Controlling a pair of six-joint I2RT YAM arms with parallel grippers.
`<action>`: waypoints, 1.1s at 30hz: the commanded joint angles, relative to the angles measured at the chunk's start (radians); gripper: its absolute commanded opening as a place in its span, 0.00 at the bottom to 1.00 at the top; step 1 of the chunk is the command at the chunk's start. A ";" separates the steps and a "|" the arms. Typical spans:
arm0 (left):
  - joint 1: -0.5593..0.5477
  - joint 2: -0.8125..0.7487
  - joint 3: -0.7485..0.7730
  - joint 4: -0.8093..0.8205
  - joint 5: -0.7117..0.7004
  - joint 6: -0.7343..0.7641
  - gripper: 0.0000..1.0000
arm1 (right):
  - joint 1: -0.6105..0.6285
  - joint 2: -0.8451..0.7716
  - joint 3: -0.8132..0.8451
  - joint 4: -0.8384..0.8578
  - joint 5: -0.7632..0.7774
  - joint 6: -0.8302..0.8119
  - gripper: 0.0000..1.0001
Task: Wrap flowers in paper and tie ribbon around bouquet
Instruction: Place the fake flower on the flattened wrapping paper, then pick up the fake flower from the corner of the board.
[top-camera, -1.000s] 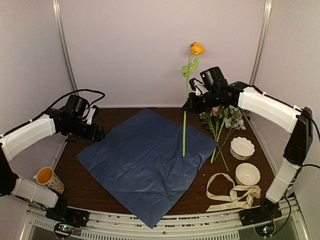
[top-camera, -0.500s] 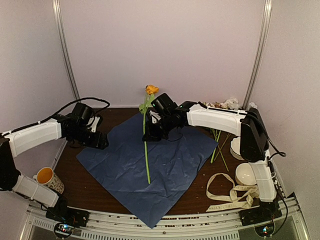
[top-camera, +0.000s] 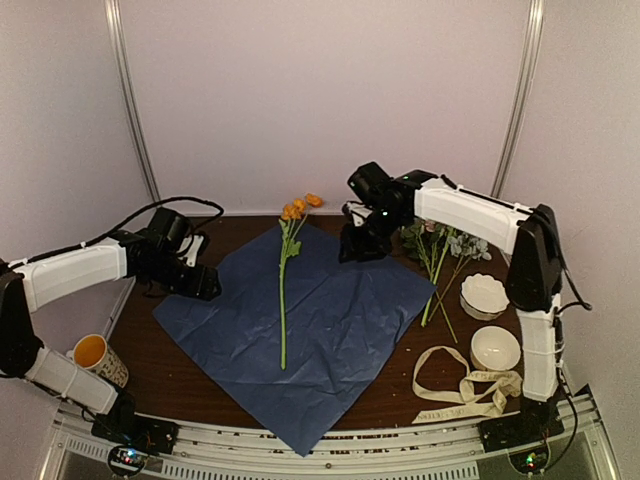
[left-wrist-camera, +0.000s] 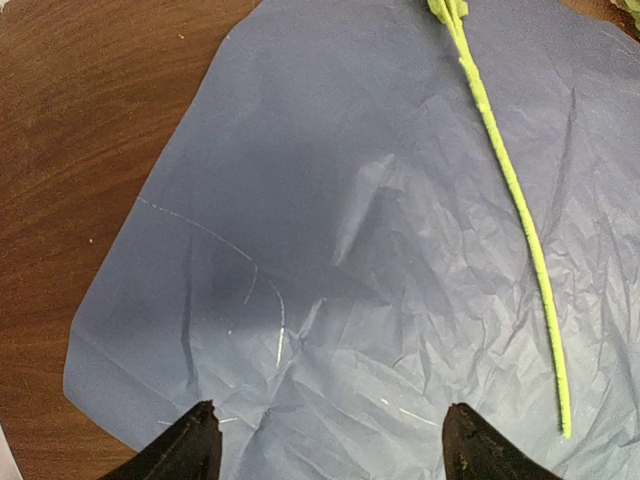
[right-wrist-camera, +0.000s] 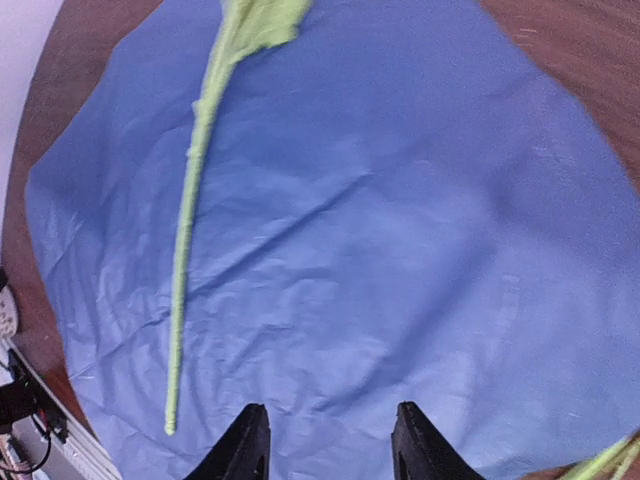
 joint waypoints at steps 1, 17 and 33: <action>-0.010 0.019 0.018 0.034 0.007 -0.002 0.79 | -0.192 -0.213 -0.212 -0.010 0.177 -0.035 0.43; -0.024 -0.023 -0.004 0.019 -0.006 -0.011 0.79 | -0.583 -0.074 -0.336 0.129 0.240 0.295 0.48; -0.024 -0.052 0.008 0.014 -0.039 0.013 0.80 | -0.626 0.007 -0.343 0.169 0.116 0.606 0.47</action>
